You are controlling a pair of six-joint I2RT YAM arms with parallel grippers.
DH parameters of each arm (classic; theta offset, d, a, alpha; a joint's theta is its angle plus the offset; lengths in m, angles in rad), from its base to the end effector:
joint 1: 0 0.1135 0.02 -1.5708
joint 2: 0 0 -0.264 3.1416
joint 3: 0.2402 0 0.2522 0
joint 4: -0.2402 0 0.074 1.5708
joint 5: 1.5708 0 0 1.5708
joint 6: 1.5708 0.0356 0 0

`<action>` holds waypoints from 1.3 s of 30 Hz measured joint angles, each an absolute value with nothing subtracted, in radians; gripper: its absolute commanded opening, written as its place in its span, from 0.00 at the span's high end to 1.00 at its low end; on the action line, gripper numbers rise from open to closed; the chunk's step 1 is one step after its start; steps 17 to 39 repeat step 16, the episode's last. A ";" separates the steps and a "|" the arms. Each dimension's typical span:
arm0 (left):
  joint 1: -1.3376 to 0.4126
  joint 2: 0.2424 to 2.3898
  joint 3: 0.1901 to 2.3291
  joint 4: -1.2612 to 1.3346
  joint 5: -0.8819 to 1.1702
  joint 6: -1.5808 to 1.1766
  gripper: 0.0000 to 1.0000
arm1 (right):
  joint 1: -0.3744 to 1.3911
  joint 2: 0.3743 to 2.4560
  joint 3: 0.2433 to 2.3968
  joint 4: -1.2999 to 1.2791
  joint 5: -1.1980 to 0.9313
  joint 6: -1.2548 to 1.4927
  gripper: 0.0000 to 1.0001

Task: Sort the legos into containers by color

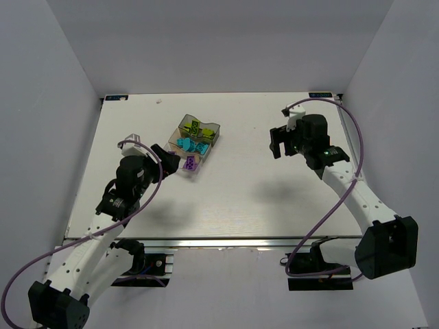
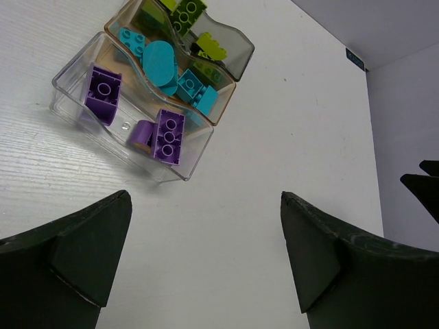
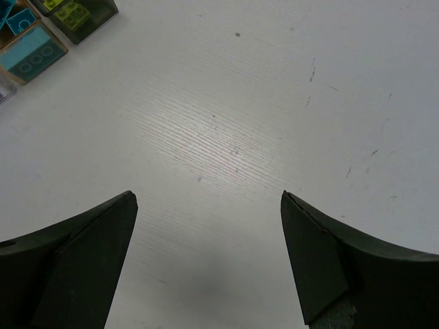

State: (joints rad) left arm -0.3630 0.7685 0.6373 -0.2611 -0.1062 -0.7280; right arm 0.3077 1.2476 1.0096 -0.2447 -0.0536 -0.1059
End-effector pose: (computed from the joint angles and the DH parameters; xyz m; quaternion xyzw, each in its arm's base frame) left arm 0.1715 -0.0611 0.2826 -0.1797 0.8110 -0.2502 0.4973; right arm 0.2714 0.0883 0.3135 -0.1892 0.8342 0.0749 0.5125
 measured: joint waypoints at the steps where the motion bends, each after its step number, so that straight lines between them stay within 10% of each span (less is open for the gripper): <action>1: -0.363 0.767 0.637 -0.261 -0.105 -0.727 0.02 | 0.308 1.245 1.010 -0.245 -0.049 -0.109 0.11; 39: -0.363 0.745 0.637 -0.261 -0.096 -0.715 0.02 | 0.308 1.233 1.008 -0.232 -0.022 -0.109 0.12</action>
